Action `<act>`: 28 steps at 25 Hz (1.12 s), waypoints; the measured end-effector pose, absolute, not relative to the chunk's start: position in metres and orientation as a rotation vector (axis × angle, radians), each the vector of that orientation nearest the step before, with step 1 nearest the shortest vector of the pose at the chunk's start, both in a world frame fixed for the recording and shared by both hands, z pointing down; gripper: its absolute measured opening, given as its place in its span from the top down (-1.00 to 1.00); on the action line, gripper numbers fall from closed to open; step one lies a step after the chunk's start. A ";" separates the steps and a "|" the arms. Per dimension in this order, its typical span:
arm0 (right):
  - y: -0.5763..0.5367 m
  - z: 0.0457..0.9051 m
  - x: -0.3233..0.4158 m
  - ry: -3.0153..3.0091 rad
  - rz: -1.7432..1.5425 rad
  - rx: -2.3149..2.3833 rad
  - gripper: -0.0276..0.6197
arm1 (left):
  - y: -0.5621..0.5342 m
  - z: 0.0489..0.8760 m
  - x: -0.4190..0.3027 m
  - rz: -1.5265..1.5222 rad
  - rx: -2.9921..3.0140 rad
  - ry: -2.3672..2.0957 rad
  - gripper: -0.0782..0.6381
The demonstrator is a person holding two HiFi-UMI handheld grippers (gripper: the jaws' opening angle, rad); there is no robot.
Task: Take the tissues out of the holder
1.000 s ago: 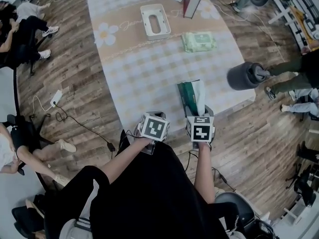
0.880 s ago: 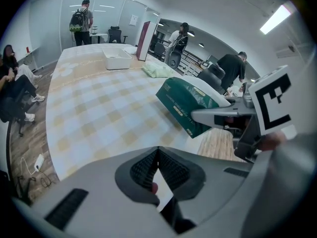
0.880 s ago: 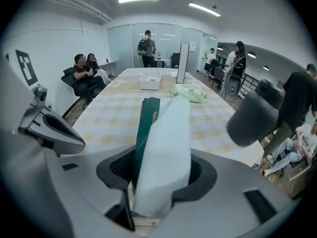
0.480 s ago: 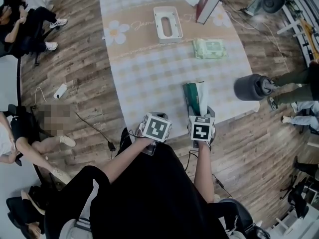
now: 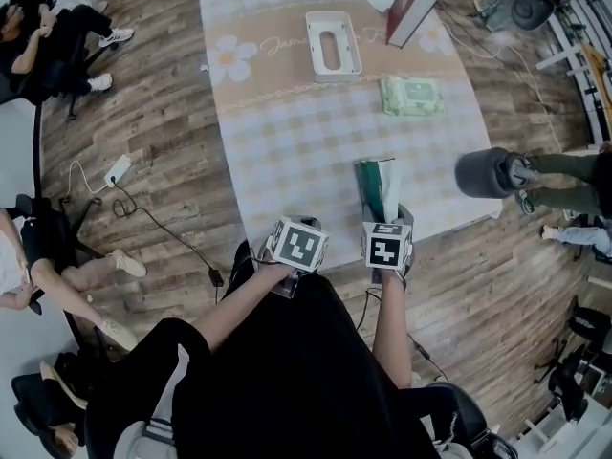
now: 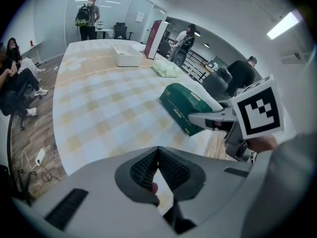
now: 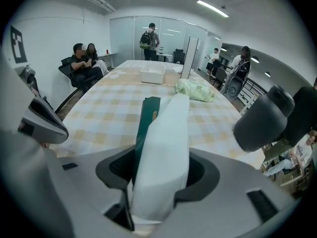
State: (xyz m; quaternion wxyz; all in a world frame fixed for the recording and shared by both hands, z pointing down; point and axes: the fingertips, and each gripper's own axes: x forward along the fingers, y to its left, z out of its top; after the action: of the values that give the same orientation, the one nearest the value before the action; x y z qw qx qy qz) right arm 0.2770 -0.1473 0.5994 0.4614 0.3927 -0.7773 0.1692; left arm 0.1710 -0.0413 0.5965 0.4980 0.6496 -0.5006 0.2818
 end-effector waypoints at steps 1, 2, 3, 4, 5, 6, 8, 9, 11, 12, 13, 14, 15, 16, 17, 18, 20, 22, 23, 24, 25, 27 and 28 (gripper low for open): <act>-0.147 0.600 0.277 -1.903 0.420 0.959 0.21 | -0.041 0.597 0.170 0.684 1.574 -1.208 0.76; -0.146 0.601 0.276 -1.897 0.422 0.953 0.20 | -0.040 0.597 0.170 0.687 1.574 -1.202 0.76; -0.146 0.602 0.275 -1.898 0.424 0.948 0.17 | -0.038 0.598 0.169 0.690 1.573 -1.196 0.76; -0.146 0.602 0.274 -1.903 0.429 0.947 0.13 | -0.036 0.599 0.169 0.693 1.573 -1.188 0.76; -0.146 0.601 0.273 -1.912 0.437 0.951 0.10 | -0.035 0.599 0.168 0.697 1.575 -1.182 0.76; -0.147 0.599 0.273 -1.923 0.448 0.959 0.06 | -0.033 0.599 0.168 0.700 1.579 -1.178 0.76; -0.148 0.592 0.275 -1.944 0.469 0.990 -0.04 | -0.031 0.599 0.165 0.710 1.588 -1.177 0.76; -0.149 0.588 0.277 -1.951 0.473 1.012 -0.06 | -0.030 0.600 0.163 0.716 1.593 -1.179 0.76; -0.149 0.579 0.282 -1.964 0.474 1.062 -0.06 | -0.027 0.601 0.161 0.724 1.603 -1.174 0.76; -0.148 0.573 0.284 -1.971 0.475 1.089 -0.06 | -0.026 0.601 0.161 0.726 1.606 -1.165 0.76; -0.147 0.568 0.286 -1.975 0.475 1.117 -0.06 | -0.025 0.600 0.161 0.727 1.609 -1.157 0.76; -0.145 0.562 0.288 -1.976 0.473 1.147 -0.06 | -0.024 0.599 0.161 0.729 1.615 -1.150 0.76; -0.143 0.556 0.290 -1.976 0.472 1.177 -0.06 | -0.025 0.599 0.161 0.732 1.624 -1.145 0.76; -0.140 0.551 0.293 -1.974 0.473 1.207 -0.06 | -0.025 0.599 0.162 0.736 1.634 -1.140 0.76; -0.136 0.546 0.296 -1.973 0.479 1.233 -0.06 | -0.026 0.597 0.163 0.740 1.646 -1.134 0.76; -0.132 0.542 0.298 -1.973 0.491 1.253 -0.06 | -0.027 0.596 0.165 0.744 1.660 -1.126 0.76; -0.121 0.538 0.300 -1.975 0.521 1.273 -0.06 | -0.030 0.591 0.167 0.755 1.689 -1.121 0.76; -0.109 0.537 0.299 -1.971 0.560 1.280 -0.06 | -0.032 0.590 0.169 0.763 1.712 -1.115 0.76; -0.102 0.537 0.299 -1.968 0.580 1.286 -0.06 | -0.032 0.590 0.172 0.769 1.722 -1.109 0.76; -0.096 0.537 0.299 -1.964 0.598 1.295 -0.06 | -0.033 0.589 0.174 0.774 1.732 -1.099 0.76; -0.090 0.537 0.300 -1.960 0.611 1.304 -0.06 | -0.033 0.587 0.178 0.777 1.744 -1.086 0.76; -0.080 0.539 0.300 -1.949 0.626 1.316 -0.06 | -0.033 0.583 0.185 0.781 1.768 -1.062 0.76; -0.075 0.540 0.300 -1.944 0.634 1.319 -0.06 | -0.033 0.581 0.187 0.783 1.783 -1.058 0.76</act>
State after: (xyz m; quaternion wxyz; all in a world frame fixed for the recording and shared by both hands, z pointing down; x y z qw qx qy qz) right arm 0.3001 -0.0747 0.5399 0.3468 0.5084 -0.7494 0.2443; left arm 0.1872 -0.0330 0.5807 0.4465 0.7199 -0.4272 0.3162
